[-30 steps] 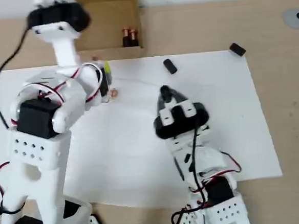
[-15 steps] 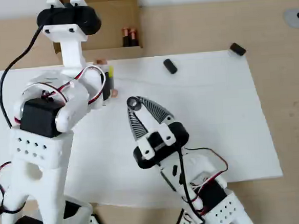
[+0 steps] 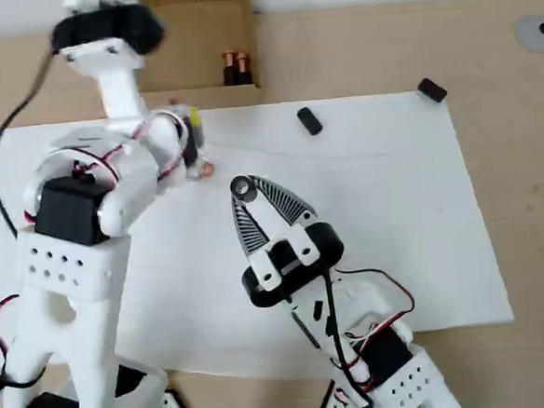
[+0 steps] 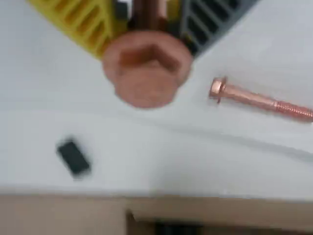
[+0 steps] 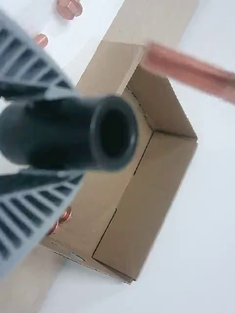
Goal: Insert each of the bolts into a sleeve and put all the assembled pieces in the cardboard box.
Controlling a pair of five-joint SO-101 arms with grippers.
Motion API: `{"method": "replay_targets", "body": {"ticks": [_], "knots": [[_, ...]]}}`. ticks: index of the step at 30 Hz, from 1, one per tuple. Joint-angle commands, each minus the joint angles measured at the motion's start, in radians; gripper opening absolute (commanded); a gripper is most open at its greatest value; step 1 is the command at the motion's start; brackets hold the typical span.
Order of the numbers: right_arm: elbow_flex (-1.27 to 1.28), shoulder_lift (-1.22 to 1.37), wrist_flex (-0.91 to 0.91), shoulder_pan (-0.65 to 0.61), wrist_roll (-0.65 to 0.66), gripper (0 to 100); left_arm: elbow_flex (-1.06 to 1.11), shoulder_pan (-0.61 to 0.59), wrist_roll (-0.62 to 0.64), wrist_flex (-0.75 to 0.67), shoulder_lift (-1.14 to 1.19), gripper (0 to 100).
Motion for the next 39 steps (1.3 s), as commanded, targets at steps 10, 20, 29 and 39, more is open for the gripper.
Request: {"method": "replay_targets", "body": {"ticks": [10, 20, 29, 39], "knots": [[-0.005, -0.108, -0.018, -0.019, 0.008, 1.2, 0.453, -0.029, 0.087, -0.423, -0.386, 1], [-0.01, -0.114, 0.058, -0.016, 0.008, 1.2, 0.816, 0.109, 0.028, -0.715, -0.604, 1], [-0.005, -0.114, 0.058, -0.016, 0.008, 1.2, 0.833, 0.155, 0.028, -0.718, -0.613, 1], [-0.005, -0.114, 0.058, -0.015, 0.006, 1.2, 0.875, 0.18, 0.055, -0.736, -0.611, 1]]}}
